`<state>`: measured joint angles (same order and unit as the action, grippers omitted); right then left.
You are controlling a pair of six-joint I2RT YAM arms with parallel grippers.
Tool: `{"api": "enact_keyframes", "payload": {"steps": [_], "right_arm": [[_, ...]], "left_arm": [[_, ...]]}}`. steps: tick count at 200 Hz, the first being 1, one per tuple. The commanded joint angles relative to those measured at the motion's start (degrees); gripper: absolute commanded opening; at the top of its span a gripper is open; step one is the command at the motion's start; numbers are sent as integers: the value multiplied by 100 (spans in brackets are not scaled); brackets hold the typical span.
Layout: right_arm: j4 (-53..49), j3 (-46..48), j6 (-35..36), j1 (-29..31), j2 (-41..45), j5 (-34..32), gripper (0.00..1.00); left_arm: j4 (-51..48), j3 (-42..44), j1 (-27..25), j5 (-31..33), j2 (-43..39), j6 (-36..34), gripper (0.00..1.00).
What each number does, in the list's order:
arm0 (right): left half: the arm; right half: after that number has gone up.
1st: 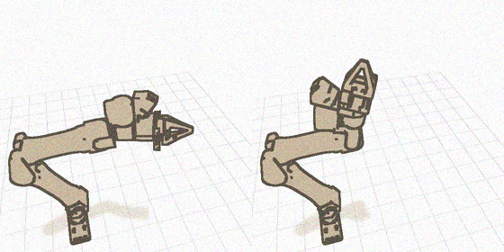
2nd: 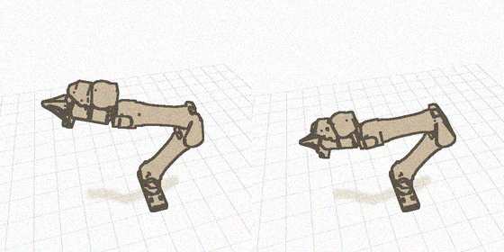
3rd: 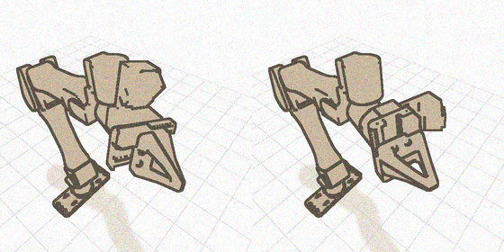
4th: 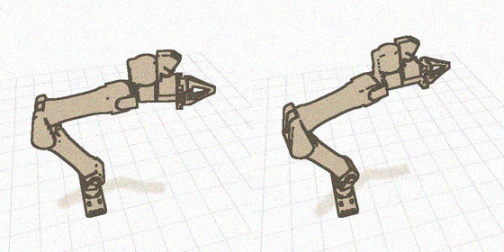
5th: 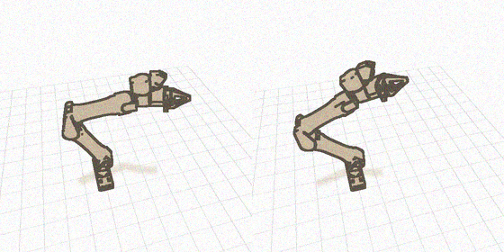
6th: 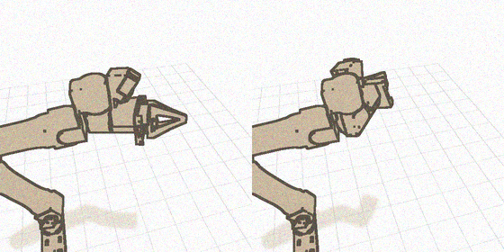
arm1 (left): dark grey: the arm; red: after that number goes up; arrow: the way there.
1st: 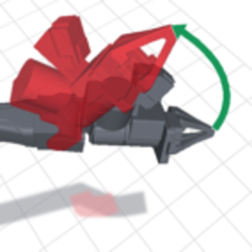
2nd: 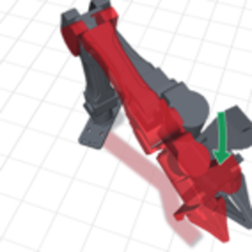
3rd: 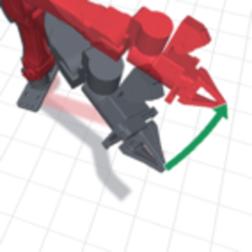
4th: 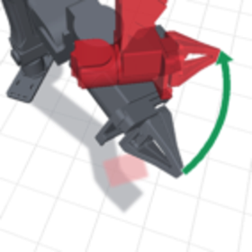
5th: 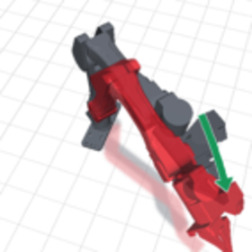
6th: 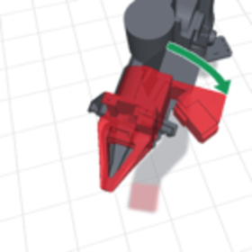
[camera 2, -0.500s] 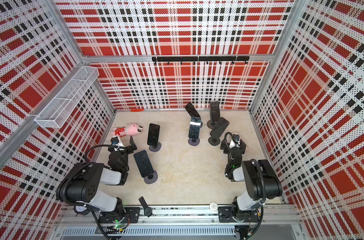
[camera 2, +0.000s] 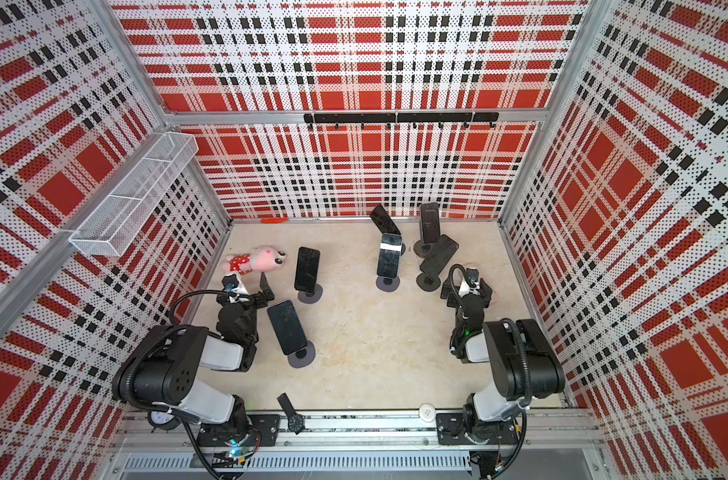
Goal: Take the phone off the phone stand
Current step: 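Reach the right gripper toward the phone stands farthest from the robot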
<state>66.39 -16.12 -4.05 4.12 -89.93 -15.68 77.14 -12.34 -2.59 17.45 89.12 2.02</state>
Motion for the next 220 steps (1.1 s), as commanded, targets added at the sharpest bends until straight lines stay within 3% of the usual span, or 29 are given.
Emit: {"api": "enact_keyframes", "payload": {"steps": [1, 71, 85, 104, 152, 180, 220], "right_arm": [[175, 22, 61, 1, -28, -5, 100], [209, 38, 61, -3, -25, 8, 100], [461, 185, 169, -4, -13, 310, 100], [710, 340, 308, 1, 39, 687, 100], [1069, 885, 279, 1, 784, 699, 100], [-399, 750, 126, 7, 1824, 781, 100], [-3792, -571, -117, 1, 3078, 944, 100]], "left_arm": [[232, 56, -28, 83, 39, -107, 98], [300, 106, -44, 45, 34, -148, 98], [554, 267, -40, -290, -2, -247, 98], [1333, 691, 176, -1328, 2, -344, 98], [1412, 846, 114, -1182, -304, -386, 98], [906, 854, 92, -750, -868, -233, 98], [511, 928, -140, 218, -1710, -200, 98]]}}
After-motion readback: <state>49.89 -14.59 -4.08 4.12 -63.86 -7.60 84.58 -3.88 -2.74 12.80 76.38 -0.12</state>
